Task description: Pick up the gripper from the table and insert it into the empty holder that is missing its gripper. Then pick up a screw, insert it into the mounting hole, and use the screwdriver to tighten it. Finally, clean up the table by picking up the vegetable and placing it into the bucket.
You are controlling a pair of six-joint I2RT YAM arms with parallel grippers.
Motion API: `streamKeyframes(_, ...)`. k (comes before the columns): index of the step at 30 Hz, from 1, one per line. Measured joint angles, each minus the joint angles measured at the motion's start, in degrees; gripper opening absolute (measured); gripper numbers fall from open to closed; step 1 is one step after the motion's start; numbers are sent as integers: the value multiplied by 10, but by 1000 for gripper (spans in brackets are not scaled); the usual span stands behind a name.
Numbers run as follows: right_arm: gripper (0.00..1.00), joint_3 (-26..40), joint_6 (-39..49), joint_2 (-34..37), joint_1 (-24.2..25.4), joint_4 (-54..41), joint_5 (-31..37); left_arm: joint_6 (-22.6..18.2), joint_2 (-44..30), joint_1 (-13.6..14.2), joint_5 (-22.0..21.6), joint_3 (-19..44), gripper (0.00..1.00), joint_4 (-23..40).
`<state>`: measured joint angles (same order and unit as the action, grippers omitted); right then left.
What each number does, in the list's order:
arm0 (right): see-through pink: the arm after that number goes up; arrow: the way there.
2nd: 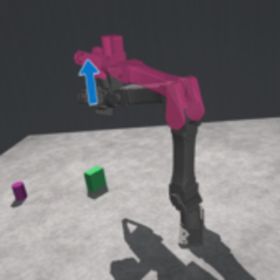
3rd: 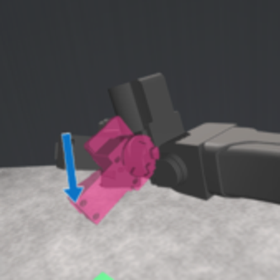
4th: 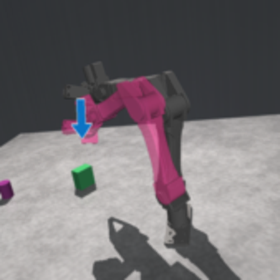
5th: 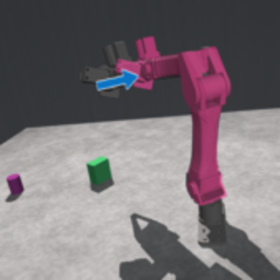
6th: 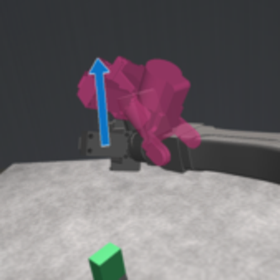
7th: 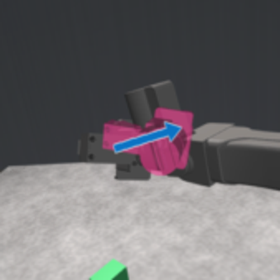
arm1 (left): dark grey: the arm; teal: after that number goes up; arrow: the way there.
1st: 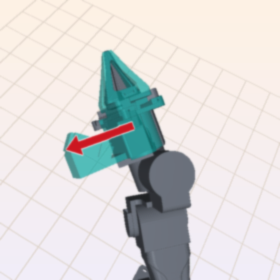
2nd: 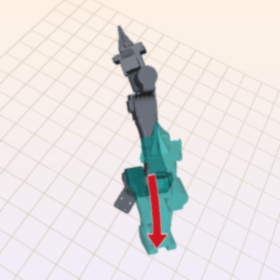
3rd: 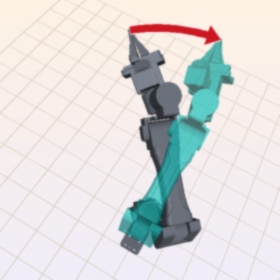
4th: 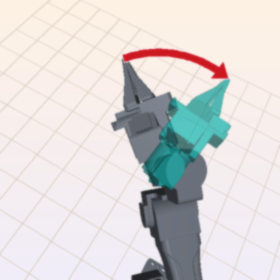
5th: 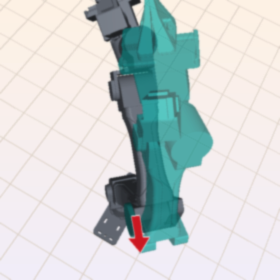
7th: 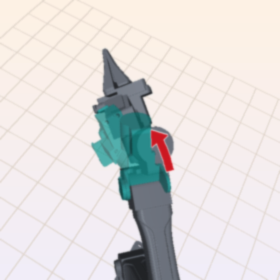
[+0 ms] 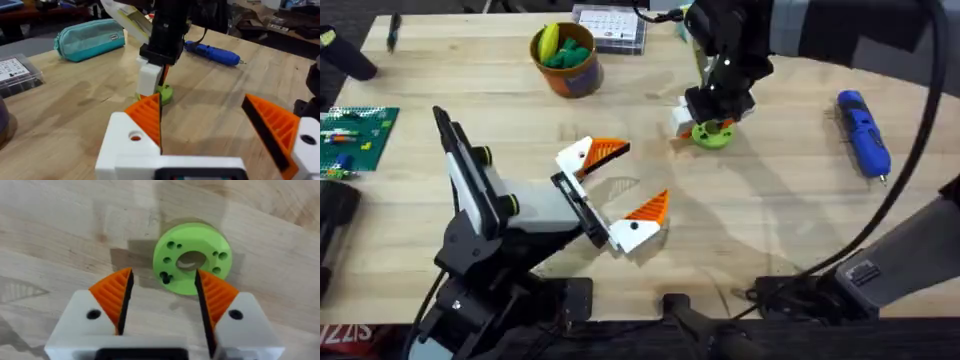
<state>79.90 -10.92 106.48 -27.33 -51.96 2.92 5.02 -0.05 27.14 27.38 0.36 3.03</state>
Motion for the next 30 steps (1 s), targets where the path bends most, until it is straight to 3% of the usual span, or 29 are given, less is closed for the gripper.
streamKeyframes(5, 638, 0, -1, 3, -3, -2, 0, 0, 0, 0, 0, 0, 986, 0)
streamKeyframes(9, 424, 0, -1, 14, -8, -8, 0, 0, 0, 0, 0, 0, 986, 0)
streamKeyframes(15, 312, 1, -2, 18, -11, -9, 1, 0, 0, 0, 0, 0, 986, 0)
streamKeyframes(21, 287, 1, -2, 18, -11, -9, 1, 0, 0, 0, 0, 0, 986, 0)
streamKeyframes(26, 37, 1, -1, 18, -11, -9, 3, 0, 0, 0, 0, 0, 986, 0)
streamKeyframes(30, 10, 1, -2, 18, -11, -8, 3, 0, 0, 0, 0, 0, 986, 0)
